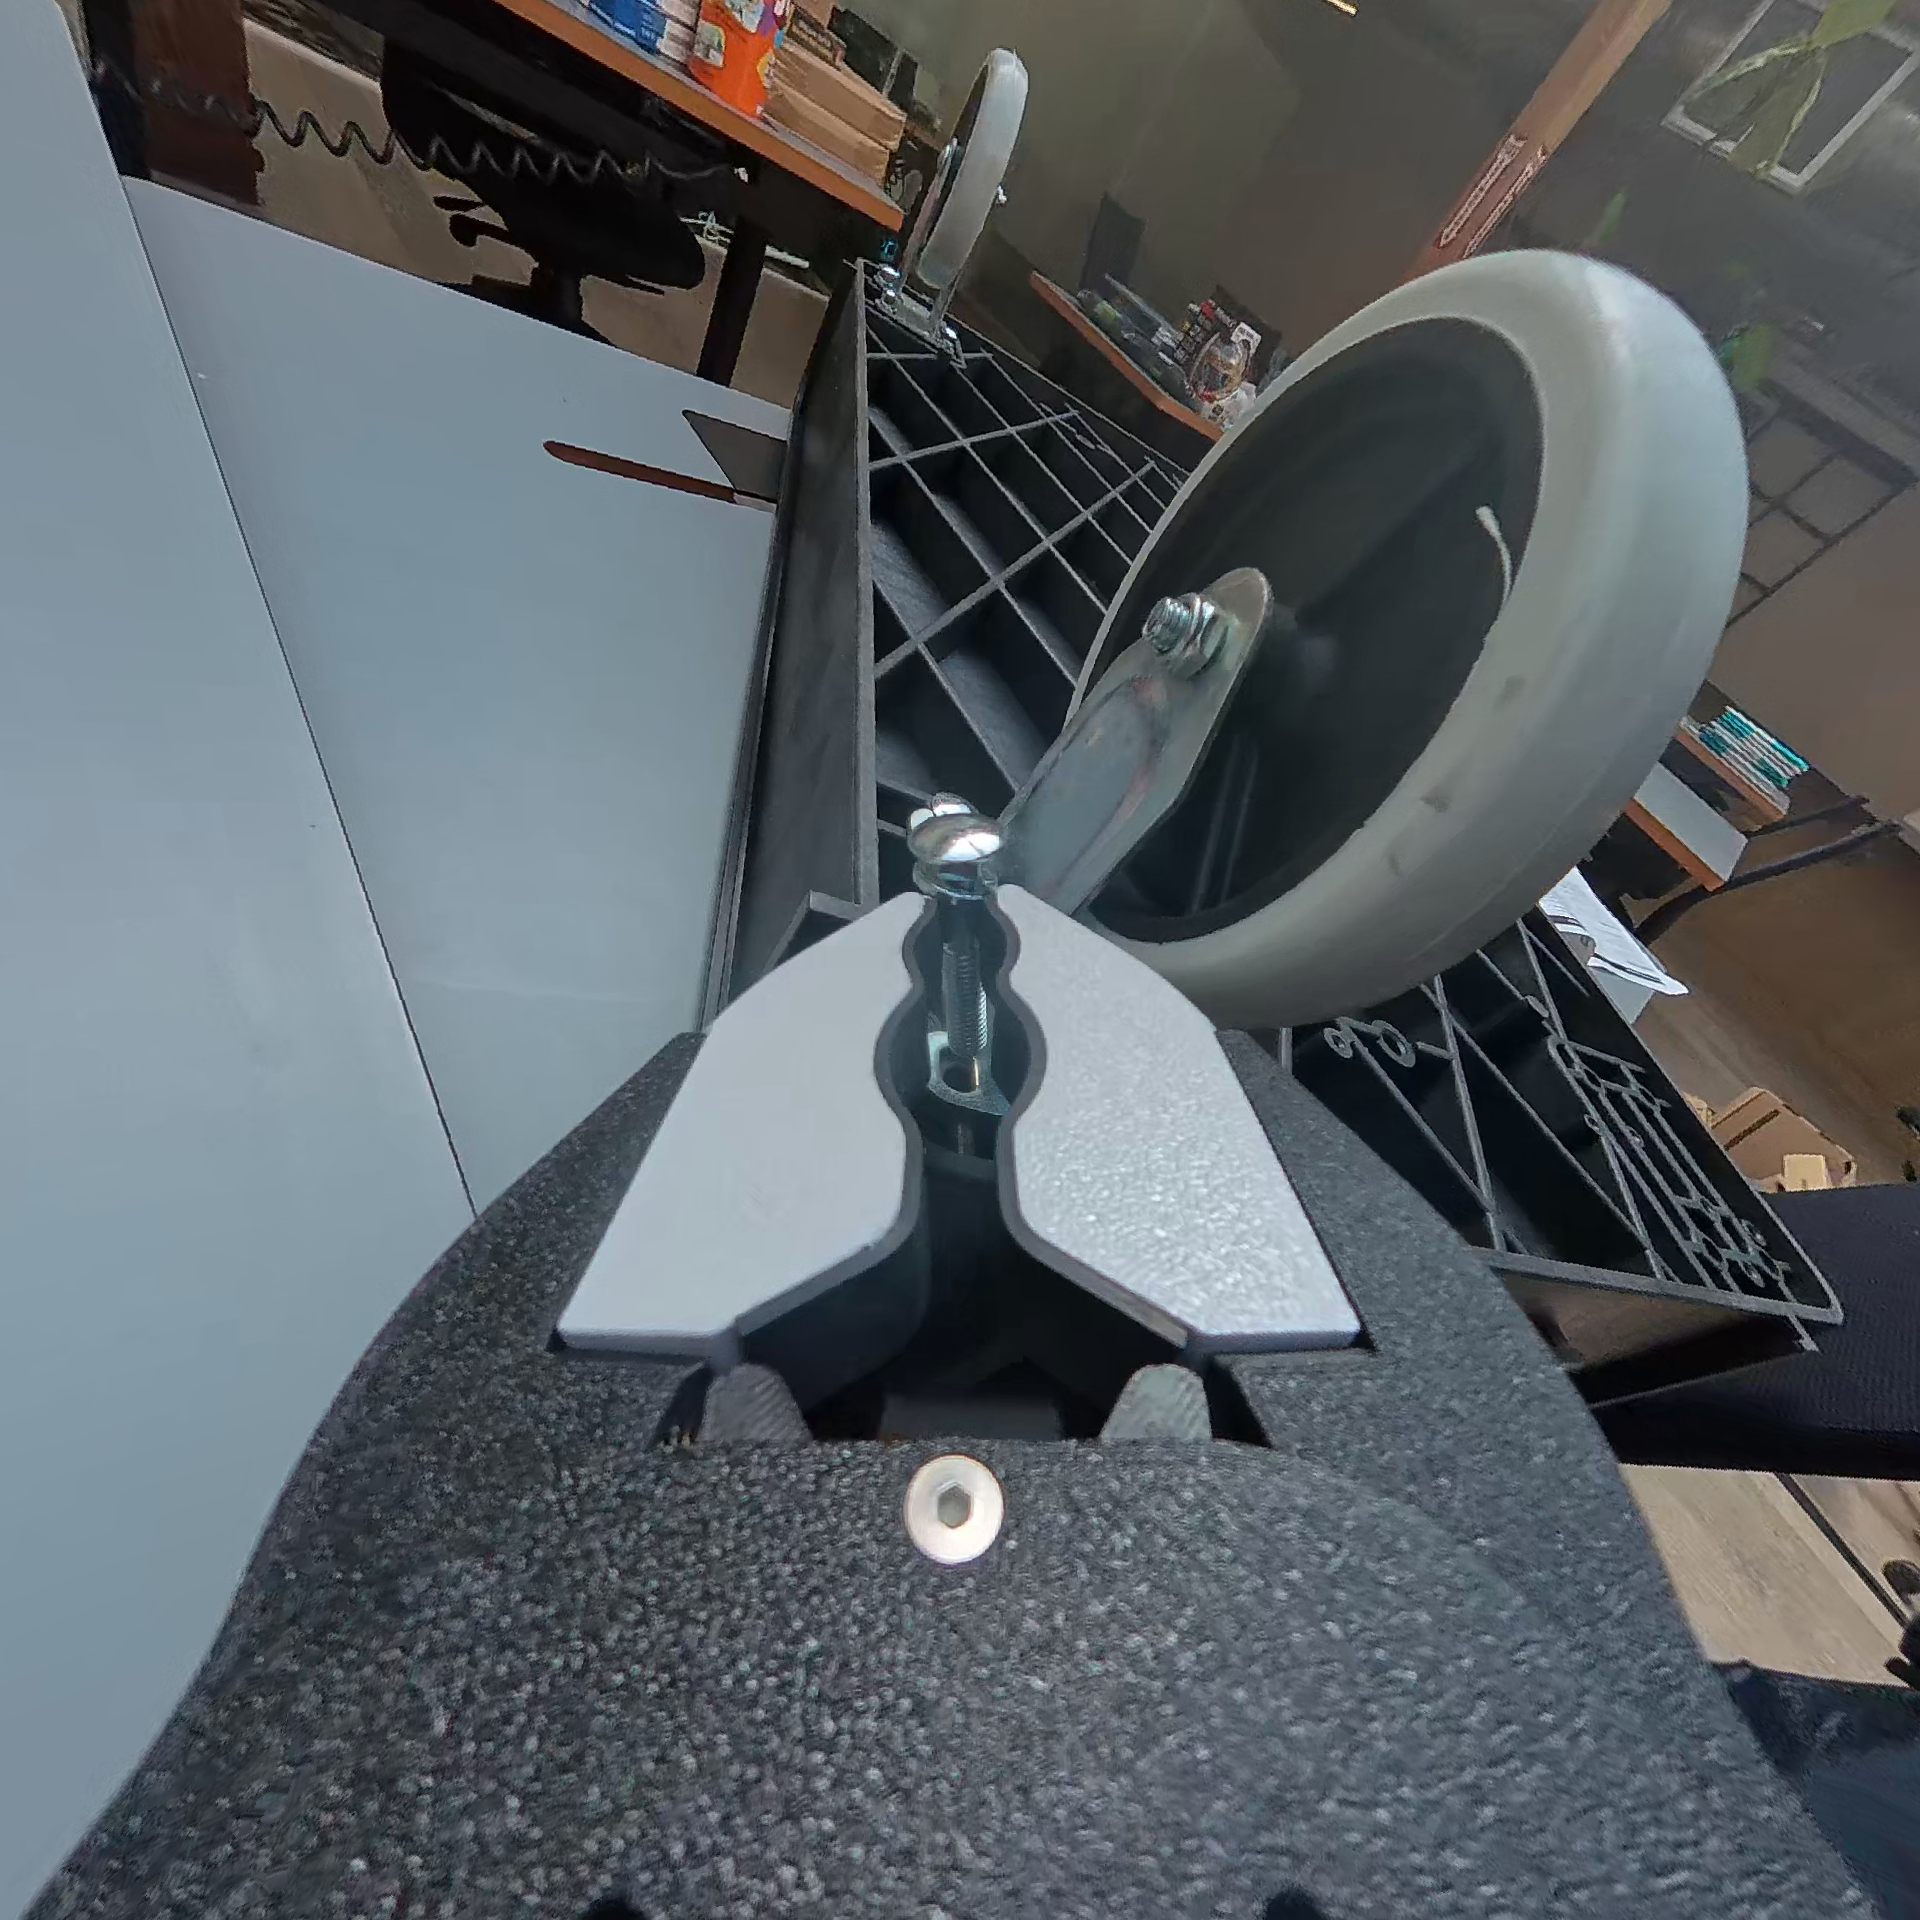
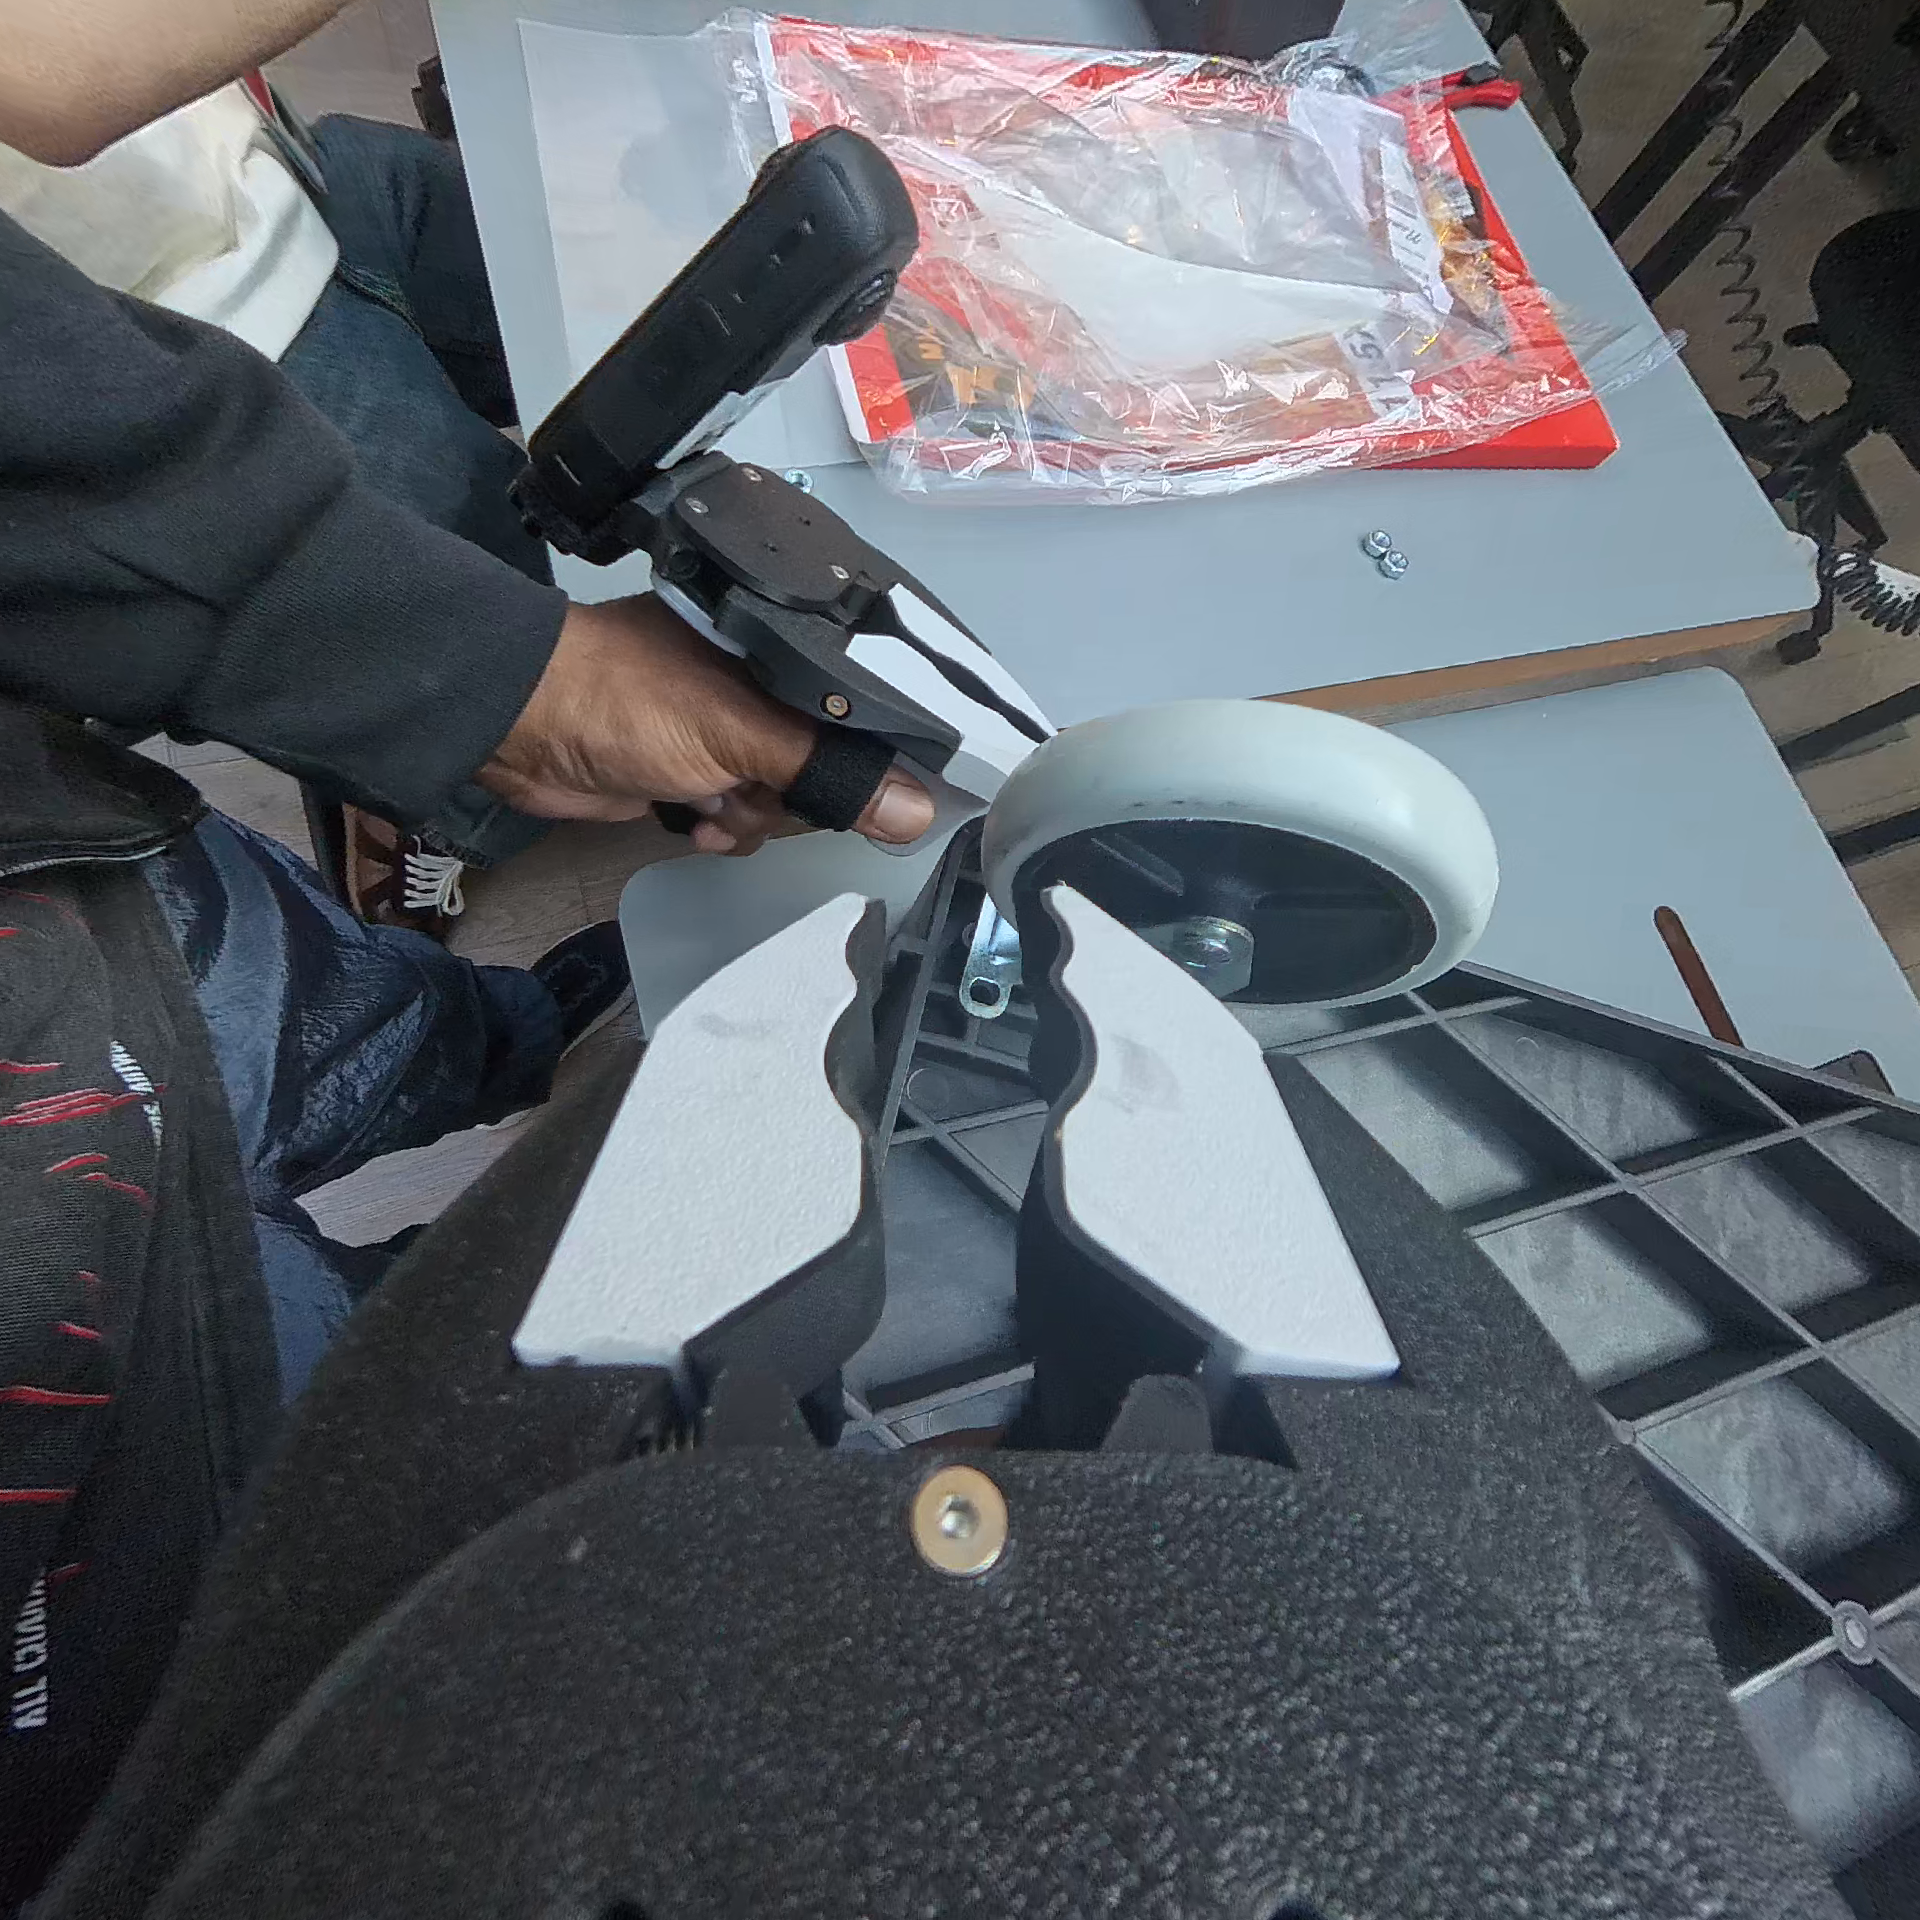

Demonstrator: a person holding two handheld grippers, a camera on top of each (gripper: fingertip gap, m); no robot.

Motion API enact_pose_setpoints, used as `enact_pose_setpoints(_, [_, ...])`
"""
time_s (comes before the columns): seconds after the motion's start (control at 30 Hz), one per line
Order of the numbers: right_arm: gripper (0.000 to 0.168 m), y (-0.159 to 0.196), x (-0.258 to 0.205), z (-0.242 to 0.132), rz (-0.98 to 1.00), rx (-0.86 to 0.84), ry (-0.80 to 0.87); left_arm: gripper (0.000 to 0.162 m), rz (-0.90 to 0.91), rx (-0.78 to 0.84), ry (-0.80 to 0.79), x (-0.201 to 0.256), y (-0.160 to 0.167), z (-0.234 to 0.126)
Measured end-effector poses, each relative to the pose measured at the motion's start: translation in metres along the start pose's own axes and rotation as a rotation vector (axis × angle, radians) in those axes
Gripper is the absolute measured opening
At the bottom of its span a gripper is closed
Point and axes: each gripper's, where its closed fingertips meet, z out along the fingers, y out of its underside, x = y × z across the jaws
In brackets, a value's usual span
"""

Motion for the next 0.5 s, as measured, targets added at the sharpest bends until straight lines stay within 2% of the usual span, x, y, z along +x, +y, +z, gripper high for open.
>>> enact_pose_setpoints(0.5, [0.023,0.008,0.0,0.006,-0.013,0.022,0.015,0.007,0.128,-0.062,-0.07,0.002,0.012,0.005])
